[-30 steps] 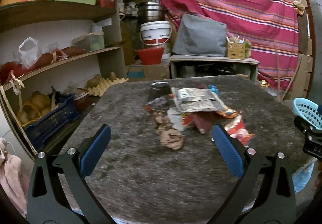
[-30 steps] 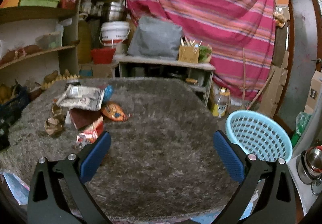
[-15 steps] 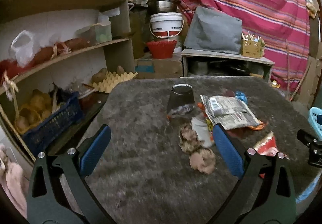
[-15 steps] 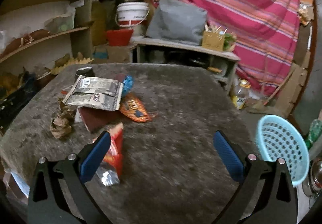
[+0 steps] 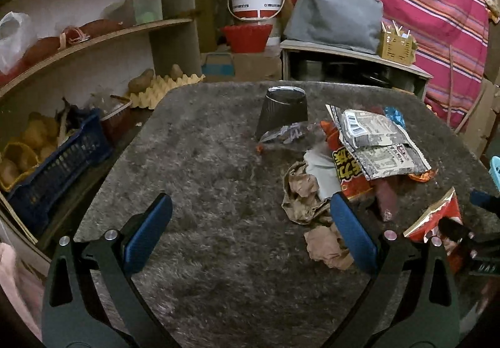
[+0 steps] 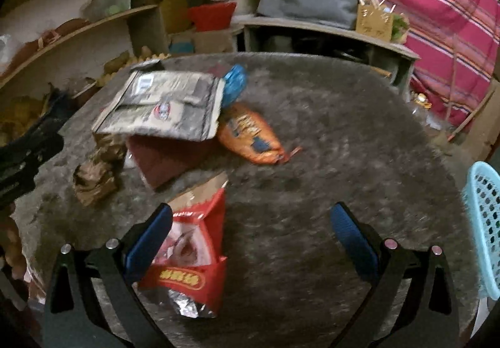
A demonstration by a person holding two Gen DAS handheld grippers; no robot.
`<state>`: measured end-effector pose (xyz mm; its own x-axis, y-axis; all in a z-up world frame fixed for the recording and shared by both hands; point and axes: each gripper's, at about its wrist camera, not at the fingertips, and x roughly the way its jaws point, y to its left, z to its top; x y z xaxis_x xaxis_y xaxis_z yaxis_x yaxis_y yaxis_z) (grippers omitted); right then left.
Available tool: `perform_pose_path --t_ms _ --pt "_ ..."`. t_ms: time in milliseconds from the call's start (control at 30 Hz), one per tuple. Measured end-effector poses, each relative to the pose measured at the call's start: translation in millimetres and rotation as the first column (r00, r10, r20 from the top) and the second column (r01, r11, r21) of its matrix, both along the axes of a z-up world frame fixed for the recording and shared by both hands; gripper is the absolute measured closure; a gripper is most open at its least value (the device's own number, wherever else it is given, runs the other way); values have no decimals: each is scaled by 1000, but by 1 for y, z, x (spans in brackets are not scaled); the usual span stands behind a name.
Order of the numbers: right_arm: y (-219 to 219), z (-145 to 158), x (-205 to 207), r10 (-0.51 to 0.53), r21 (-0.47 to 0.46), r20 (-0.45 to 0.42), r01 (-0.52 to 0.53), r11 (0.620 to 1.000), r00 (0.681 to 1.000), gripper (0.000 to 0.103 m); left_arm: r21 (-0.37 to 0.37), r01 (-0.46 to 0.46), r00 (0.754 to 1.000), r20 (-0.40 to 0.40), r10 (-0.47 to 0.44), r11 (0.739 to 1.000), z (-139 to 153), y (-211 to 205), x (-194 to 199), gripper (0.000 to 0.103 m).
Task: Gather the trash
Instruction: 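Grasp the red snack bag with the right tool while the left tool grasps crumpled brown paper, then carry both held items over the light-blue basket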
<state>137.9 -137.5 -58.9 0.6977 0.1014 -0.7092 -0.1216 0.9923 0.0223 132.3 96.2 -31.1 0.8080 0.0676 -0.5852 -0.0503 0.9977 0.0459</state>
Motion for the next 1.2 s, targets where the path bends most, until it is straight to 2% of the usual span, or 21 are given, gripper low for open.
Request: perform_pose_path --t_ms 133,300,433,567,700,867,1000,1033,1200 --pt "5 -11 -5 49 34 -43 -48 998 998 27 16 5 1000 0 -5 1000 -2 -1 -1 5" --pt "8 -8 -11 108 73 -39 -105 992 993 71 8 39 999 -19 -39 999 -8 -10 -3 5" --pt "3 -1 -14 98 73 -4 -98 993 995 76 -2 68 997 -43 -68 998 -14 -21 -2 5" --pt "-17 18 -15 25 1 78 -25 1000 997 76 -25 87 994 -57 -89 996 -17 -30 1 5" --pt "-43 28 -17 -32 2 106 32 999 994 76 -51 90 993 -77 -94 995 -21 -34 8 10" --pt "-65 34 -20 -62 24 120 60 998 991 76 -76 94 984 -142 -104 993 -32 -41 19 37" --pt "-75 35 -25 -84 30 129 81 996 988 76 -84 109 984 -133 -120 990 -33 -46 16 57" --pt "-79 36 -25 -93 34 131 89 995 987 76 -76 117 985 -122 -126 990 -31 -48 13 67" --pt "-94 41 -34 -128 55 149 121 991 980 76 -47 117 988 -99 -121 992 -24 -54 -2 68"
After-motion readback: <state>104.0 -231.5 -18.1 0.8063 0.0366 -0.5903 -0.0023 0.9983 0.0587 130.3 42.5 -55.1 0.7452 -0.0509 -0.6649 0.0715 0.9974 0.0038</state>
